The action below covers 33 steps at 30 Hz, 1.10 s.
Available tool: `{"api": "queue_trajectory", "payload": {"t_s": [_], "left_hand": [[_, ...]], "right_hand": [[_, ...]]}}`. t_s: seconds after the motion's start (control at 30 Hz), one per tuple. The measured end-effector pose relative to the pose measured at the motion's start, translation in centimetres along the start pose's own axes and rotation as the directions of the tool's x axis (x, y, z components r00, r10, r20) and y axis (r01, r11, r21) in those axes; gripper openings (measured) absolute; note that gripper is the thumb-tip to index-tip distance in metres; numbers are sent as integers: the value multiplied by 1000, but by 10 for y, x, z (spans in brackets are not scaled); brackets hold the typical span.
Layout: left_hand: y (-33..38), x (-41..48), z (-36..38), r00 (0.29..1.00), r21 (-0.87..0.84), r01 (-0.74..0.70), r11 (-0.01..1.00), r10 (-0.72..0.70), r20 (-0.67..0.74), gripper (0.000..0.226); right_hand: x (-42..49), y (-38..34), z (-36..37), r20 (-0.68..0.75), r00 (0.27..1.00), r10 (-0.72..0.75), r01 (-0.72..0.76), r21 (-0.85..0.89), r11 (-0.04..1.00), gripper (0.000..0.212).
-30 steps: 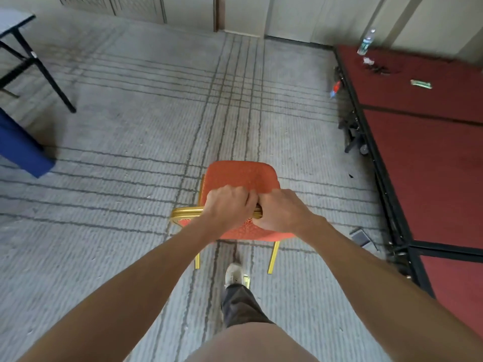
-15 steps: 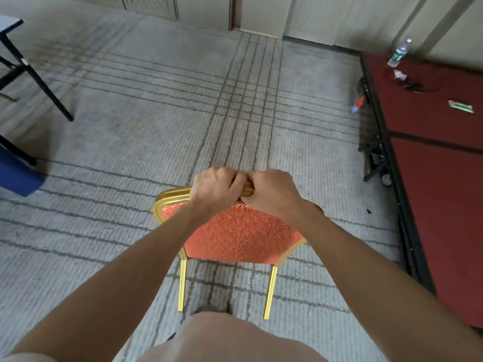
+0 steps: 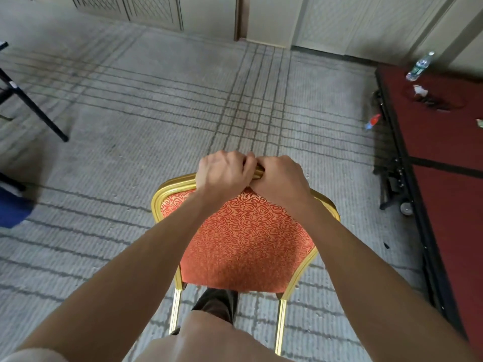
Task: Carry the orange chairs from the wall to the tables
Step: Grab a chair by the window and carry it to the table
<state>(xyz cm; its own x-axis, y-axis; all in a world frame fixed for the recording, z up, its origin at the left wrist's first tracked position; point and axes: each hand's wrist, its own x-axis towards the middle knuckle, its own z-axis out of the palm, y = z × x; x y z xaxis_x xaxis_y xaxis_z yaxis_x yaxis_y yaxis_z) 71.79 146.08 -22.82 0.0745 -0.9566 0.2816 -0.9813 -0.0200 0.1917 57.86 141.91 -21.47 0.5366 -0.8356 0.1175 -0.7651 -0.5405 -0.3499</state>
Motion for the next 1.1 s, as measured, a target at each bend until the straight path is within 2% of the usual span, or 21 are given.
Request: {"api": "queue_trajectory", "payload": {"t_s": [0.13, 0.27, 0.4, 0.53, 0.73, 0.87, 0.97, 1.1], "left_hand": [[-9, 72, 12, 978, -138, 202, 970, -191, 86, 45], [-19, 136, 26, 987, -124, 105, 987, -88, 131, 41], [-26, 193, 37, 976, -170, 143, 975, -110, 188, 46], [-36, 247, 32, 992, -158, 55, 986, -36, 120, 46], [-48, 316, 30, 993, -153, -54, 987, 37, -113, 42], [-60, 361, 66, 977, -150, 81, 985, -109, -183, 45], [-67, 403, 105, 964, -135, 121, 983, -149, -221, 48], [-75, 467, 143, 974, -152, 138, 979, -162, -157, 45]], "right_hand": [[73, 27, 1, 70, 996, 52, -53, 17, 998, 25], [133, 52, -4, 177, 981, 77, -82, 24, 996, 22], [178, 70, -14, 177, 981, 80, -88, 37, 995, 26], [225, 80, -33, 68, 997, 21, -19, -21, 1000, 27], [297, 104, -49, -76, 986, -147, 133, -164, 978, 22], [353, 137, -28, -218, 946, -242, 200, -196, 960, 19], [398, 172, -7, -222, 942, -252, 217, -171, 961, 18], [461, 220, 13, -101, 961, -256, 239, -159, 958, 21]]}}
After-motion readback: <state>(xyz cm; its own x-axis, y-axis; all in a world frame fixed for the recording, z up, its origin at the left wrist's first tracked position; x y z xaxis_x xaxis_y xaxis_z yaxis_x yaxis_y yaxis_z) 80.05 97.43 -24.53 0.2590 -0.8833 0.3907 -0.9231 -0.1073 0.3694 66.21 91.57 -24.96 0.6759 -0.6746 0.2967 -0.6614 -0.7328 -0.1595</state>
